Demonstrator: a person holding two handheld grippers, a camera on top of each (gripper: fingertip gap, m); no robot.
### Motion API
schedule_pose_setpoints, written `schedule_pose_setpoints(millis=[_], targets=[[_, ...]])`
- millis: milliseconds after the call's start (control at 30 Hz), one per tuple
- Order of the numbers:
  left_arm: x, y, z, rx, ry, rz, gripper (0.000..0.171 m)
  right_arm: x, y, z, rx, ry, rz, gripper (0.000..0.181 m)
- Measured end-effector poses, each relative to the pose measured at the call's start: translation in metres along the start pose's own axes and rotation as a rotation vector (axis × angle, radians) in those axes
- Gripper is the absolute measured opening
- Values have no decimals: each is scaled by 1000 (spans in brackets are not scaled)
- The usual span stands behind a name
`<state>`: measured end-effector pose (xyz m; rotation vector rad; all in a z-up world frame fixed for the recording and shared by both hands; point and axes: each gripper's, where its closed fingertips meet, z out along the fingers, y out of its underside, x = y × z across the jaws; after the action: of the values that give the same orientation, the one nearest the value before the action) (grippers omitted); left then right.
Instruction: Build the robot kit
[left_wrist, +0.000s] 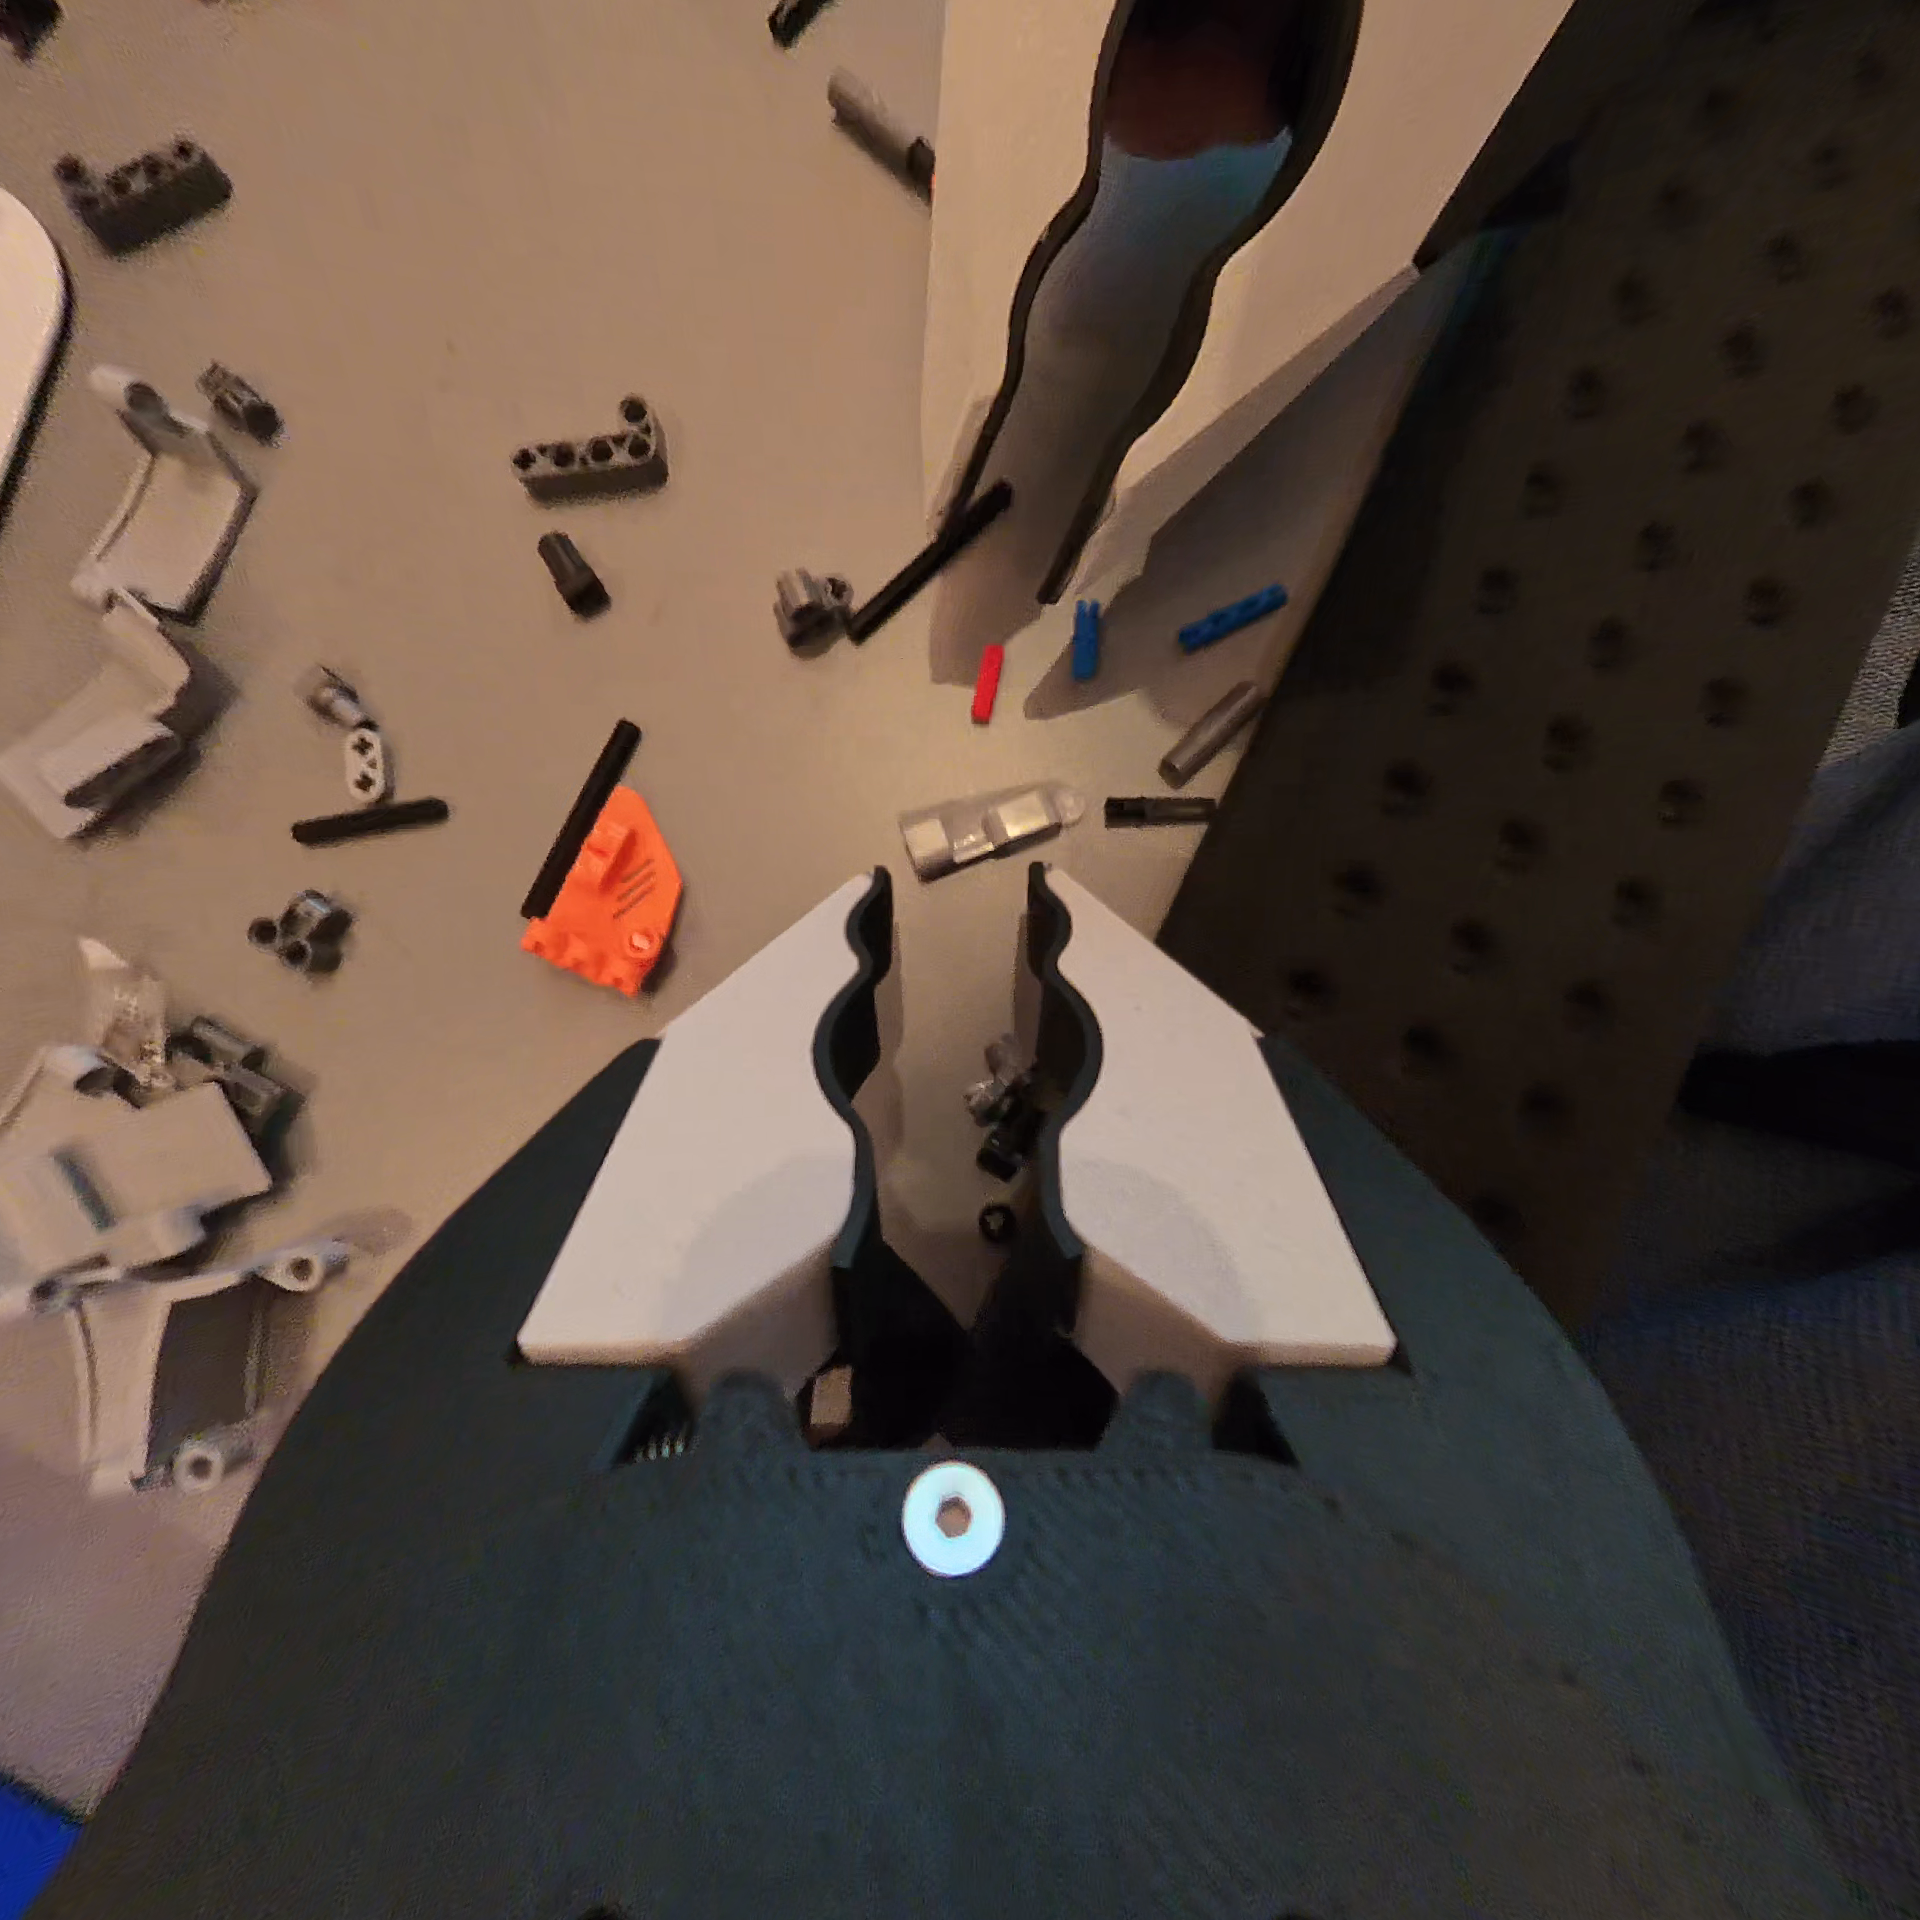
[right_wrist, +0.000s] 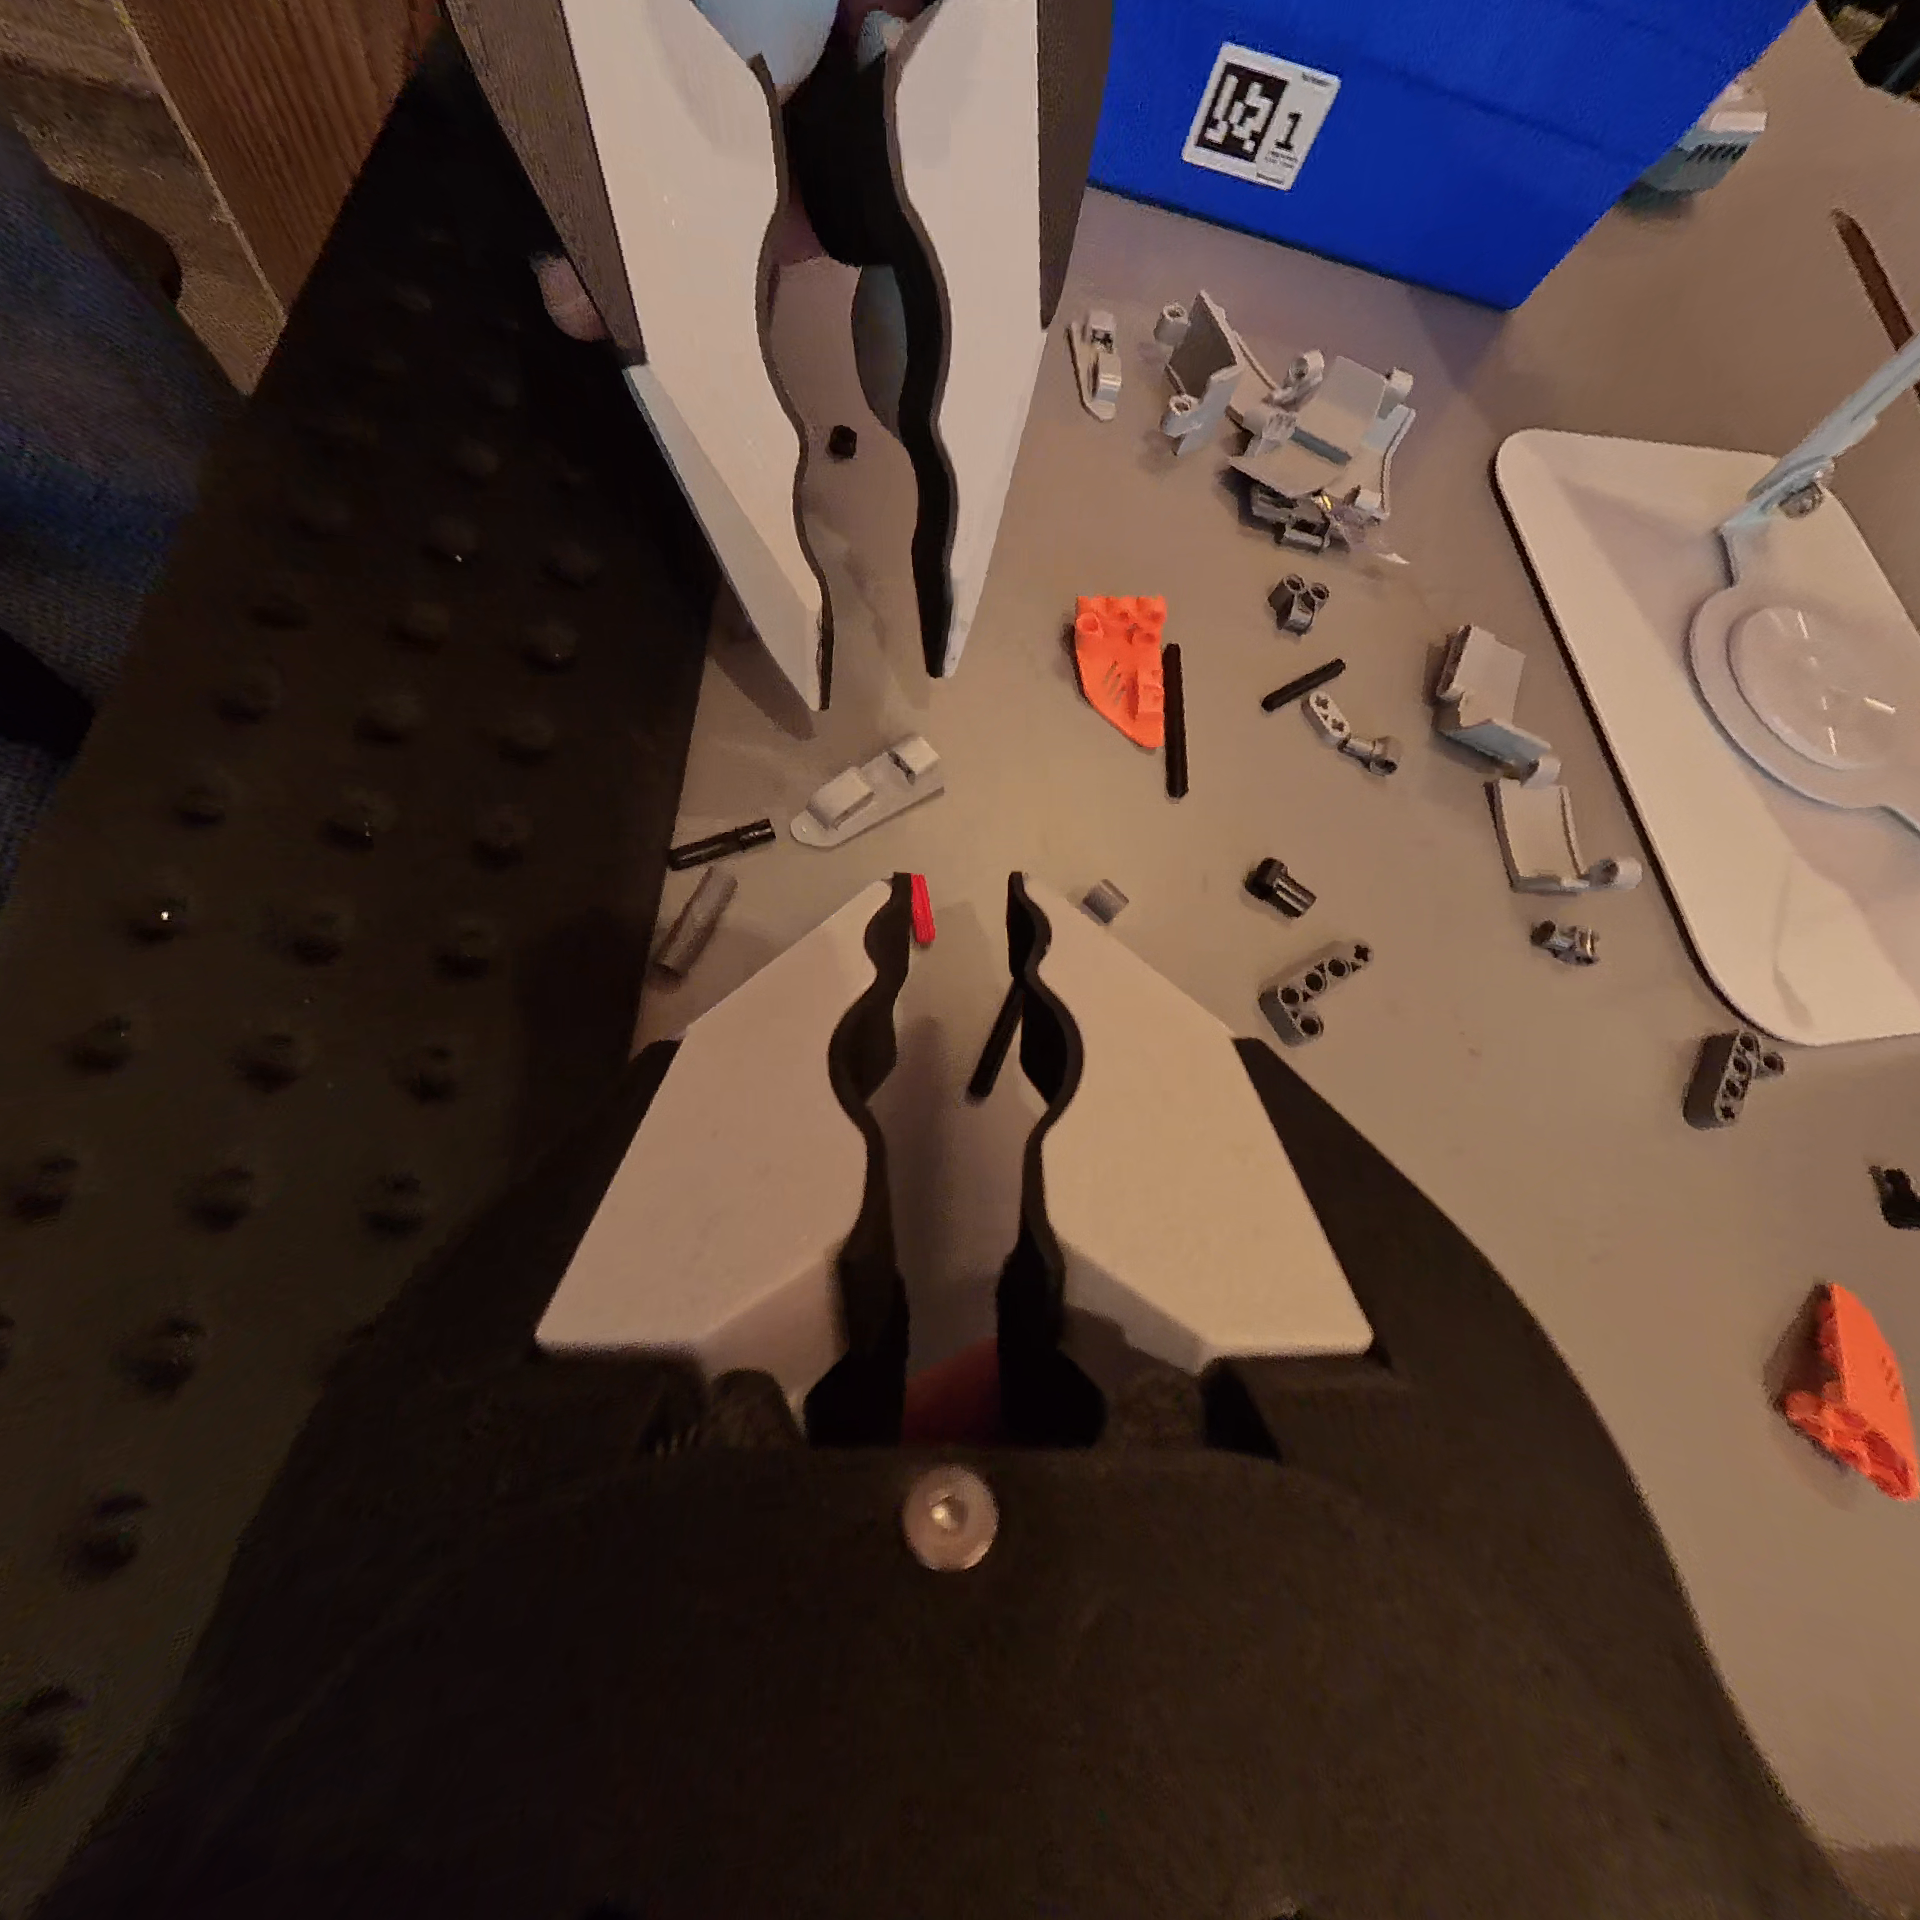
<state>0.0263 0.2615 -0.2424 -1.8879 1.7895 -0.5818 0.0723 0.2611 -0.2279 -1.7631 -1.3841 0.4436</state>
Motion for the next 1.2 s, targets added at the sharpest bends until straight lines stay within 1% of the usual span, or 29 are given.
schedule_pose_setpoints(millis=[133, 200, 300, 433, 500, 567, 633, 667, 733, 800, 867, 967, 1067, 1133, 1200], targets=[[8, 8, 6, -21, 27, -27, 25, -5, -6, 9, -11, -20, -40, 15], [9, 11, 8, -27, 12, -34, 26, -6, -9, 12, -7, -21, -59, 15], [12, 7, 9, -9, 9, -42, 26, -7, -11, 17, -17, -38, -92, 15], [11, 7, 13, -17, 16, -38, 27, -6, -9, 23, -38, -63, -107, 12], [12, 7, 12, -16, 31, -13, 27, -6, -8, 24, -43, -68, -107, 12], [6, 10, 11, -31, 21, 3, 27, -6, -7, 23, -38, -67, -102, 12], [-5, 13, 9, -46, -18, 47, 23, -3, -6, 21, -38, -58, -101, 12], [-13, 18, 8, -72, -45, 50, 24, -2, -6, 20, -37, -51, -97, 12], [-21, 21, 2, -75, -75, 37, 27, 1, -4, 17, -34, -44, -83, 12], [-22, 22, -5, -62, -83, 10, 28, 3, -1, 14, -44, -37, -83, 12], [-11, 17, -8, -30, -42, -24, 30, 5, 2, 12, -51, -34, -77, 12], [2, 9, -5, -6, -24, -75, 33, 5, 5, 12, -54, -42, -64, 13], [17, 6, 3, -20, 6, -71, 32, 1, 6, 13, -60, -53, -70, 12], [22, 3, 8, -11, 34, -83, 32, -1, 7, 13, -65, -59, -71, 12], [16, 2, 13, -18, 7, -87, 38, -2, 8, 12, -67, -60, -72, 12]])
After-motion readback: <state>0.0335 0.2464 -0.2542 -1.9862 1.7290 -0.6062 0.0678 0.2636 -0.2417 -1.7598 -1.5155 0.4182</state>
